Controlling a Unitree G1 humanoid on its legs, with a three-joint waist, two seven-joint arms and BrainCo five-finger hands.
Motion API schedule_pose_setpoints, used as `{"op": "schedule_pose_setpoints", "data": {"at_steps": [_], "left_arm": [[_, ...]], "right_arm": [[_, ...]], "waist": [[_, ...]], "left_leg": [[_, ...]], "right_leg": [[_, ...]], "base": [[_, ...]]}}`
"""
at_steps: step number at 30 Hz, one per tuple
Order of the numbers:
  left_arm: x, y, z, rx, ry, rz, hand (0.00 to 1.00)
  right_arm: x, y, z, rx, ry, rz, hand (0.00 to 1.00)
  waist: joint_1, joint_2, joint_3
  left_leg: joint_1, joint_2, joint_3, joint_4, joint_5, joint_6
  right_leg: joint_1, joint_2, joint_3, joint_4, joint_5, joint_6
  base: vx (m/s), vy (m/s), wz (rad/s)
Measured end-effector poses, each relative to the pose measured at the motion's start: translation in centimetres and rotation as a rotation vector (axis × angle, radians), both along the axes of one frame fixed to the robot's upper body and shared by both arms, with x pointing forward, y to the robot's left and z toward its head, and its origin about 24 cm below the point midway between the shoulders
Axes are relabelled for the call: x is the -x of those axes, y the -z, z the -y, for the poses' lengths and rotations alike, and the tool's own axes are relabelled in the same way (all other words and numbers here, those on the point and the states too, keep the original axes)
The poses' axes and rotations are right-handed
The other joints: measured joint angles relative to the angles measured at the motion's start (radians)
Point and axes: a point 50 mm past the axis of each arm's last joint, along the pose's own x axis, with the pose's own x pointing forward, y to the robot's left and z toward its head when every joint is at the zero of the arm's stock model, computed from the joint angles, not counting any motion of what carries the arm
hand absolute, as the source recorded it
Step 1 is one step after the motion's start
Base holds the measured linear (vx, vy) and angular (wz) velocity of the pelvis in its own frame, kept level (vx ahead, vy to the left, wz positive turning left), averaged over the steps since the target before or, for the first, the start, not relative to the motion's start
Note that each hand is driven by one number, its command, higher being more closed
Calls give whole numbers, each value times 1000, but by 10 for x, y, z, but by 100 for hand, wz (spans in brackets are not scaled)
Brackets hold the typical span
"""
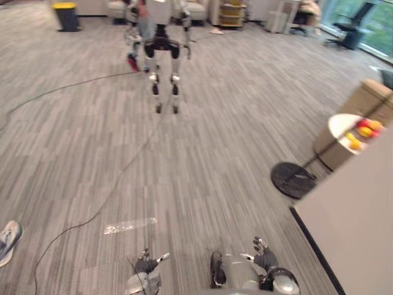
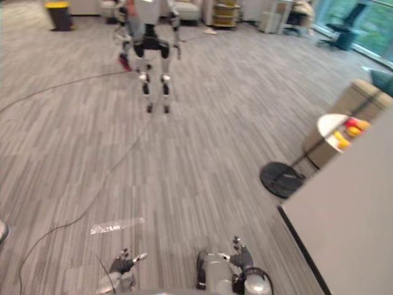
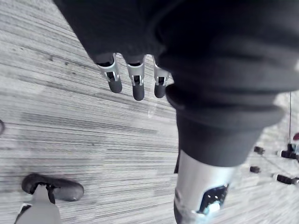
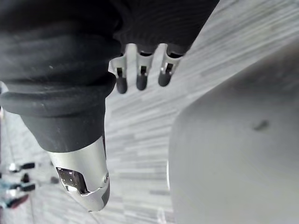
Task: Organize washtable
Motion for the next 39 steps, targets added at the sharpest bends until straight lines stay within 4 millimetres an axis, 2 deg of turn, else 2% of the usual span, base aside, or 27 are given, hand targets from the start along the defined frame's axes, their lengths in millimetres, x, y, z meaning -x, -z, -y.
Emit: {"op": "schedule_pose_setpoints", "data": {"at_steps": [1, 2, 3, 4, 5, 6, 7, 9, 11, 12, 13, 14, 16, 17, 18, 20, 21, 22, 23, 24, 25, 27, 29, 30, 31, 35, 39], "left_arm": [[-3, 0, 7, 18, -1, 5, 0], [-3, 0, 11, 28, -3, 9, 0], [-4, -1, 12, 29, -9, 20, 0], [-4, -1, 12, 29, -9, 19, 0], [-4, -1, 12, 28, -9, 18, 0], [-4, -2, 8, 18, -7, 21, 0], [-6, -3, 9, 17, -5, 31, 0], [-9, -4, 9, 16, 0, 40, 0], [-10, -4, 11, 18, 7, 45, 0], [-10, -4, 11, 19, 7, 46, 0], [-10, -4, 11, 19, 5, 47, 0], [-9, -4, 12, 21, 3, 46, 0], [-8, -4, 12, 21, -3, 47, 0], [-6, -4, 7, 8, -3, 42, 0], [-5, -3, 6, 5, -4, 34, 0], [-2, -2, 4, 2, 2, 20, 0], [-1, -1, 3, 0, 6, 6, 0], [0, 0, 1, -7, 2, -1, 0], [1, 0, 1, -9, 0, -6, 0], [2, 1, 1, -12, -2, -14, 0], [3, 2, 1, -13, -3, -19, 0], [6, 3, 1, -11, -6, -31, 0], [6, 4, 2, -9, -6, -37, 0], [7, 4, 2, -9, -3, -39, 0], [7, 4, 2, -10, -4, -40, 0], [11, 7, 12, 22, -12, -56, 0], [12, 8, 12, 23, -15, -62, 0]], "right_arm": [[0, -1, 4, 13, -6, 5, 0], [-2, -4, 8, 29, -17, 18, 0], [-5, -6, 10, 45, -47, 33, 0], [-7, -6, 11, 47, -40, 29, 0], [-7, -4, 10, 46, -37, 16, 0], [-3, -1, 10, 42, -32, -12, 0], [-2, 0, 8, 33, -14, -22, 0], [0, 2, 5, 19, 26, -30, 0], [2, 3, 5, 21, 31, -41, 0], [2, 3, 5, 21, 31, -43, 0], [3, 4, 6, 23, 29, -46, 0], [3, 4, 8, 28, 28, -49, 0], [7, 8, 4, 23, 25, -73, 0], [12, 10, 0, 13, 24, -95, 0], [13, 11, -3, 8, 21, -98, 0], [10, 10, -7, 7, 1, -90, 0], [8, 9, -7, 9, -3, -85, 0], [9, 10, -7, 8, -2, -88, 0], [9, 10, -8, 8, -2, -88, 0], [10, 10, -8, 9, -2, -89, 0], [10, 10, -7, 10, -2, -90, 0], [10, 10, -6, 15, 3, -87, 0], [11, 10, -7, 14, 6, -90, 0], [11, 10, -7, 12, 7, -90, 0], [12, 11, -7, 9, 12, -92, 0], [14, 11, 2, 33, 12, -101, 0], [14, 12, 1, 26, 24, -107, 0]], "waist": [[-5, 30, -6], [-4, 54, -11], [16, 92, -5], [17, 101, -6], [16, 94, -2], [14, 87, 0], [13, 74, 3], [12, 65, 4], [16, 67, 3], [16, 68, 3], [16, 72, 0], [22, 76, -2], [33, 70, -25], [30, 44, -48], [26, 33, -60], [16, 17, -73], [7, 14, -70], [6, 14, -65], [7, 10, -64], [6, 8, -66], [7, 8, -66], [5, 9, -66], [3, 8, -66], [3, 5, -67], [3, -1, -70], [8, 46, -87], [7, 43, -85]], "left_leg": [[-96, 35, 13, 273, 0, -28], [-164, 78, 33, 420, 43, -63], [-265, 182, 99, 645, 88, -79], [-305, 280, 191, 702, 69, -50], [-317, 318, 235, 687, 61, -39], [-319, 372, 309, 608, 54, -28], [-321, 395, 359, 488, 54, -28], [-342, 389, 359, 291, 62, -41], [-381, 361, 282, 89, 88, -78], [-392, 350, 254, 45, 97, -85], [-394, 329, 201, -32, 110, -105], [-396, 322, 168, -57, 127, -107], [-391, 296, 172, 3, 220, -72], [-400, 271, 202, 47, 174, -52], [-399, 257, 216, 54, 154, -45], [-369, 219, 241, 41, 126, -17], [-338, 200, 243, 27, 113, 4], [-298, 180, 243, 2, 104, 19], [-274, 174, 241, -10, 100, 25], [-228, 167, 236, -37, 95, 35], [-202, 162, 226, -66, 94, 36], [-157, 156, 202, -104, 95, 36], [-135, 137, 167, -116, 94, 35], [-133, 129, 159, -116, 93, 33], [-119, 111, 133, -114, 84, 21], [-106, 154, 105, -136, 77, -3], [-88, 170, 108, -168, 90, -23]], "right_leg": [[41, 9, -14, 25, 0, 4], [71, 21, -14, 2, -17, -2], [124, 47, -15, -34, -41, -8], [178, 54, -11, -61, -62, -10], [210, 52, -8, -80, -67, -10], [280, 38, -3, -132, -68, -10], [335, 14, -2, -169, -69, -8], [389, -18, 0, -197, -84, 17], [423, -49, 17, -204, -130, 55], [431, -57, 22, -204, -144, 67], [435, -71, 38, -194, -172, 92], [437, -80, 66, -168, -210, 122], [444, -117, 129, -148, -246, 161], [450, -149, 158, -149, -243, 168], [442, -167, 172, -133, -233, 175], [371, -191, 232, 10, -192, 170], [298, -188, 267, 163, -139, 145], [238, -179, 290, 300, -110, 143], [223, -162, 306, 346, -122, 151], [204, -120, 318, 385, -164, 167], [191, -87, 313, 384, -195, 163], [165, -15, 297, 288, -226, 151], [153, 22, 300, 163, -217, 129], [152, 24, 308, 130, -193, 115], [155, 15, 318, 89, -154, 118], [214, 40, 285, 2, -156, 112], [255, 49, 266, -75, -148, 101]], "base": [[725, -122, 116], [649, -44, 49], [606, -16, -6], [721, -39, -20], [573, -85, -14], [535, -80, -13], [509, -60, -12], [413, 22, -4], [403, 144, -9], [340, 230, -22], [318, 297, -41], [314, 336, -52], [373, 454, -78], [344, 420, -71], [387, 487, -48], [289, 359, -15], [305, 330, 10], [301, 302, 14], [308, 301, 24], [216, 180, 30], [192, 158, 40], [185, 87, 47], [247, 16, 56], [251, -23, 61], [252, -53, 55], [185, -66, 23], [42, -50, -4]]}}
